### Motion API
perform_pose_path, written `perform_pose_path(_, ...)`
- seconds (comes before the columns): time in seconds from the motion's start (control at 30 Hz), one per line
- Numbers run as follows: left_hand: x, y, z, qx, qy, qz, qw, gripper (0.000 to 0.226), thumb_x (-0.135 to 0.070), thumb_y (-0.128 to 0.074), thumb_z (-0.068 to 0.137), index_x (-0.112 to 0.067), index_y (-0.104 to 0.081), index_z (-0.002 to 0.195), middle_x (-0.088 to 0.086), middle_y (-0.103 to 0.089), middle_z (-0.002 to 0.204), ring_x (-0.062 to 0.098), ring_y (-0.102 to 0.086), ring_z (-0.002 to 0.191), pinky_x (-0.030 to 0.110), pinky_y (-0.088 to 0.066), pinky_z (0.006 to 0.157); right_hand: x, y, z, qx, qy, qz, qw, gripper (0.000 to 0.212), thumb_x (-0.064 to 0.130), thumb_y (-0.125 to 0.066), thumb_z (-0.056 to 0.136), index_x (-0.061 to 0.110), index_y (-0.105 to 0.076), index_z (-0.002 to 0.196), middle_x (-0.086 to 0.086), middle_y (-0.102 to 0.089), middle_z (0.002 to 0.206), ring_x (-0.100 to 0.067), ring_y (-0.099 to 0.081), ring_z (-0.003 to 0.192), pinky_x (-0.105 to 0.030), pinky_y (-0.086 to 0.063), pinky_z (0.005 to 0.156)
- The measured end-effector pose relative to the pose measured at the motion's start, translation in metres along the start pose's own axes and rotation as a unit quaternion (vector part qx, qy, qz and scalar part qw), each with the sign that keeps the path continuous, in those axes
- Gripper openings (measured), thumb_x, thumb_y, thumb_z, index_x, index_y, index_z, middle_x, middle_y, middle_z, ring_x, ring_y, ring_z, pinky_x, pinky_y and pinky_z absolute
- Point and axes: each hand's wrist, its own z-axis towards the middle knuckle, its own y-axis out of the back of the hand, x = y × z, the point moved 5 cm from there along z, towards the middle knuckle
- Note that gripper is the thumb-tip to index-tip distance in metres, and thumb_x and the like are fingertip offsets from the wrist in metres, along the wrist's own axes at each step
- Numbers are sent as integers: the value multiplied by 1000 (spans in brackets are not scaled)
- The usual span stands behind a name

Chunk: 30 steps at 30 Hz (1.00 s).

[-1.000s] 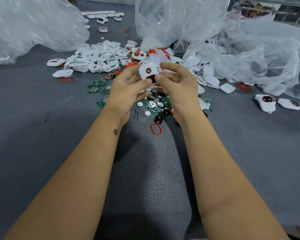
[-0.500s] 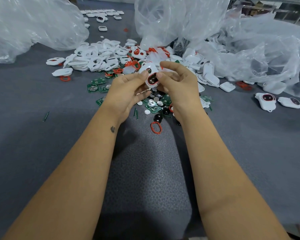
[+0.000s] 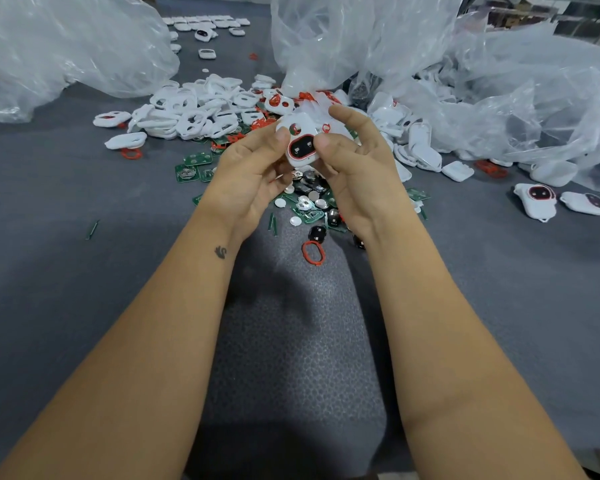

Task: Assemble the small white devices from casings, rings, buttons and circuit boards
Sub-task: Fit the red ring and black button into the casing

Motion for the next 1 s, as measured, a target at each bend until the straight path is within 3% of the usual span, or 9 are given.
perform_pose_path(0.2, 2, 4, 0, -34, 9, 16, 999, 10, -20, -59, 95, -14, -66, 97, 1, -70, 88, 10, -63, 75, 21, -53, 64, -2, -1, -3, -40, 16, -27, 999, 39, -10, -62, 86, 10, -50, 117, -1, -68, 66, -14, -61, 67, -22, -50, 68)
perform_pose_path(0.33, 7, 1, -1, -60, 6, 113, 992, 14, -18, -56, 98, -12, -68, 99, 4, -74, 95, 15, -73, 83, 24, -57, 71, 11, 6, -6, -112, 132, -240, 955, 42, -3, -70, 80, 16, -51, 113, -7, -65, 75, -13, -56, 67, -18, -46, 65)
perform_pose_path(0.43, 8, -8, -3, -25, 19, 57, 998, 26, -18, -53, 99, -12, -73, 84, 6, -74, 84, 21, -72, 84, 31, -58, 77, 9, -1, -6, -92, 173, -366, 910, 45, 2, -69, 79, 21, -54, 117, 2, -66, 78, -9, -62, 76, -18, -48, 74)
perform_pose_path(0.53, 7, -8, -3, -29, 17, 27, 999, 42, -9, -54, 97, -16, -72, 61, 1, -69, 69, 18, -66, 75, 33, -59, 80, 0, -9, -6, -29, 170, -460, 871, 54, -1, -64, 78, 22, -51, 126, 2, -66, 89, -12, -60, 93, -14, -45, 79)
perform_pose_path(0.6, 7, -4, -2, -57, 15, 29, 998, 31, -3, -52, 97, -13, -69, 73, 0, -69, 69, 13, -67, 71, 29, -59, 78, -2, -12, -7, -3, 168, -478, 862, 54, -5, -57, 78, 19, -52, 126, 5, -68, 92, -11, -59, 96, -14, -44, 80)
perform_pose_path(0.7, 5, 8, 1, -122, 19, -6, 992, 16, 5, -50, 96, -3, -64, 91, 11, -70, 84, 18, -69, 78, 25, -58, 73, 1, -12, -7, -14, 168, -423, 890, 42, -9, -53, 76, 17, -58, 110, 6, -69, 87, -9, -63, 90, -13, -45, 79)
perform_pose_path(0.8, 1, 17, 0, -162, 11, -31, 986, 17, 7, -51, 94, 0, -64, 87, 9, -73, 76, 18, -69, 77, 21, -56, 66, 8, -4, -5, -68, 152, -387, 907, 39, -9, -48, 76, 20, -61, 99, 5, -67, 83, -8, -62, 83, -20, -47, 75)
perform_pose_path(0.9, -3, 17, -2, -170, -13, -21, 985, 16, 5, -56, 93, -3, -66, 83, 2, -73, 69, 11, -70, 70, 18, -55, 65, 11, 8, -3, -89, 126, -457, 876, 37, -7, -46, 76, 19, -64, 97, 2, -65, 84, -7, -56, 77, -13, -41, 66)
perform_pose_path(1.0, -7, 16, -4, -172, -31, -13, 984, 16, 4, -59, 93, -5, -67, 82, -1, -73, 68, 9, -70, 67, 17, -54, 64, 8, 13, 0, -72, 86, -557, 823, 33, 0, -47, 77, 20, -68, 93, 6, -63, 81, -16, -57, 75, -29, -47, 69)
